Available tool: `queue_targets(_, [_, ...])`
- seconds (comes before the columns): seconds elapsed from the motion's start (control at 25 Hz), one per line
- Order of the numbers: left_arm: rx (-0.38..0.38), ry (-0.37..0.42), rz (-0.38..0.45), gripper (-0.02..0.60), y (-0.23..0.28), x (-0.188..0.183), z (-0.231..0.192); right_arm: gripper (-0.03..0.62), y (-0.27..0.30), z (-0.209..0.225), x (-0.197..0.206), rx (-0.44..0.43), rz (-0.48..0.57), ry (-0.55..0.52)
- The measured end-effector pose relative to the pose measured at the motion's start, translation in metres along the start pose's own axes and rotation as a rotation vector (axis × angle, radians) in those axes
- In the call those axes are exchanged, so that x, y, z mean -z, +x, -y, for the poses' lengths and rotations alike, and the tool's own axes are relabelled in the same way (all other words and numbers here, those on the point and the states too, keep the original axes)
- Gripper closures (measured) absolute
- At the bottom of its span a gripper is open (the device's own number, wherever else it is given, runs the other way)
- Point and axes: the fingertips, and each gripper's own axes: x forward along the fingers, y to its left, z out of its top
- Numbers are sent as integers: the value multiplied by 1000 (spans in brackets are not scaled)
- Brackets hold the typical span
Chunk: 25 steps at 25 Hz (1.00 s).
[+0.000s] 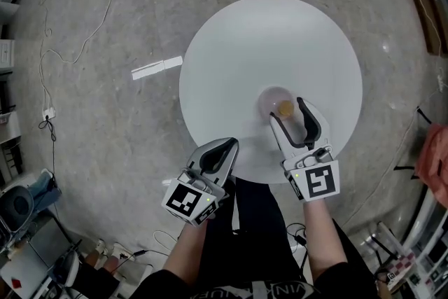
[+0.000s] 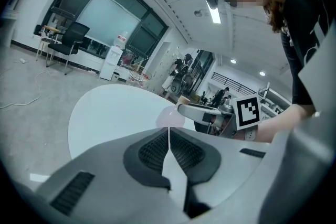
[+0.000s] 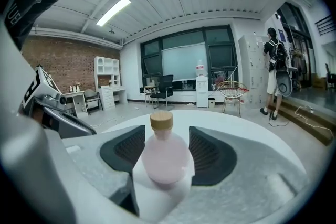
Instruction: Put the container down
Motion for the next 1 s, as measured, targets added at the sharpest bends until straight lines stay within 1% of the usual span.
queue_targets(0.12, [8,4,-1,566,-6,5,5,350,-11,-1,6,7,-13,12])
queue_targets(0.4, [31,19,-10,566,-24,14,13,352,-32,-19,14,15,-27,70])
queue_targets(0.52, [44,33,-7,566,-34,12,17,401,-41,-28,11,21,-18,70])
queue_targets(0.56, [47,36,-5,566,-38,12,19,432,-45,-30,10,23,-18,61])
queue_targets(0.64, [51,39,2,566,-44,10,21,474,-51,-35,10,31,-24,49])
queue_targets(0.76, [62,58,10,566,-55,8,27,543,-62,-42,4,54,-18,50])
queue_targets(0.92, [86,109,11,566,-67,8,38,587,-78,-54,-6,78,19,60])
queue_targets(1.0, [101,119,21,566,-75,8,42,588,-85,-62,-10,84,31,55])
